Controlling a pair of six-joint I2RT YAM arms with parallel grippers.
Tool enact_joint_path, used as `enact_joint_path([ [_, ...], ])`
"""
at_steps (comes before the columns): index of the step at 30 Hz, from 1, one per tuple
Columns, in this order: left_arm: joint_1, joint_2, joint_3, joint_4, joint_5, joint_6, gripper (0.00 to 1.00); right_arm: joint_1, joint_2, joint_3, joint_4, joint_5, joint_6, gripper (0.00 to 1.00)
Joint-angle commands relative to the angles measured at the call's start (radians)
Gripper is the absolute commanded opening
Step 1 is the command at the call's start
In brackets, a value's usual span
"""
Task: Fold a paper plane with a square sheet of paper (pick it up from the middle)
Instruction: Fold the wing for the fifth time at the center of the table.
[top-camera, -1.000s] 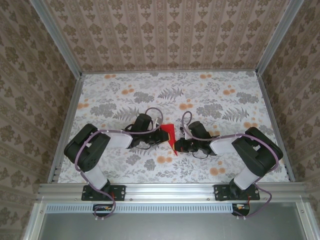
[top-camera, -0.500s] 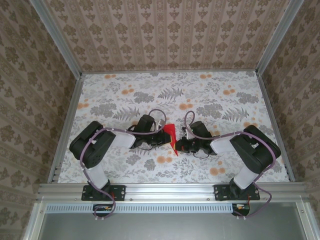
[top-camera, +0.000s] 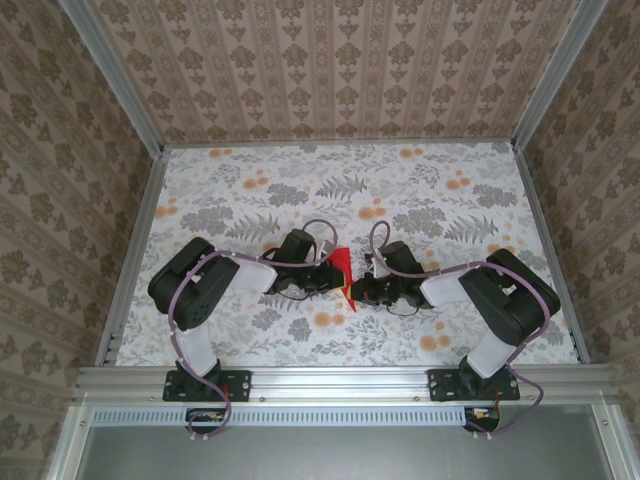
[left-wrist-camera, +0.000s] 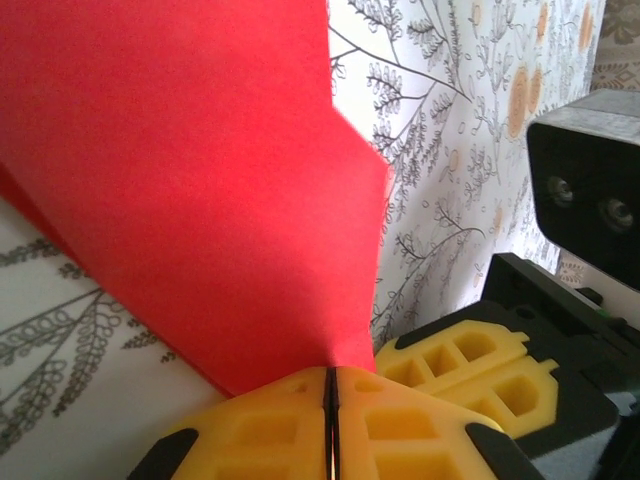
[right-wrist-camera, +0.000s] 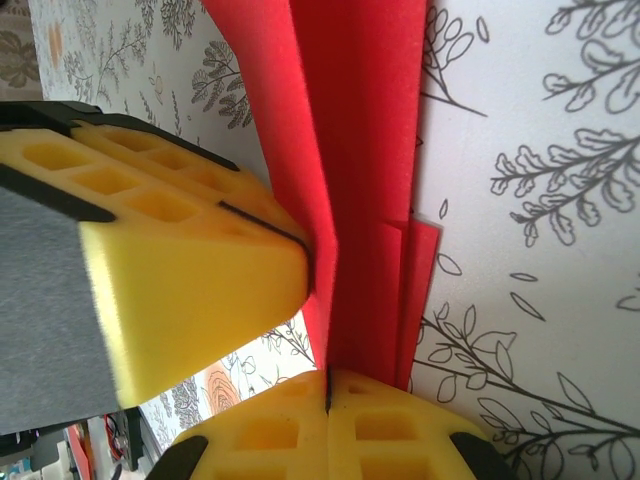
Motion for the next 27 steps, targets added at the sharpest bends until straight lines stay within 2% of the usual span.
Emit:
enact_joint_path([
  [1, -0.001, 0.027, 0.025, -0.090, -0.040, 0.026, 0.09, 0.003, 0.012, 0.015, -0.076, -0.009, 0.001, 0.04],
  [6, 0.001, 0.030, 0.038, -0.162, -0.068, 0.036, 0.08, 0.003, -0.035, 0.018, -0.131, -0.027, -0.010, 0.11],
  [11, 0.003, 0.033, 0.042, -0.179, -0.073, 0.040, 0.08, 0.004, -0.073, -0.006, -0.164, -0.036, -0.007, 0.12],
  [19, 0.002, 0.036, 0.047, -0.175, -0.066, 0.040, 0.08, 0.010, -0.037, -0.013, -0.175, -0.040, -0.009, 0.07],
  [23, 0.003, 0.037, 0.051, -0.179, -0.063, 0.041, 0.08, 0.015, -0.011, 0.009, -0.217, -0.024, -0.021, 0.06],
  [27, 0.002, 0.037, 0.054, -0.189, -0.067, 0.042, 0.08, 0.015, -0.053, 0.012, -0.252, -0.012, -0.025, 0.09],
])
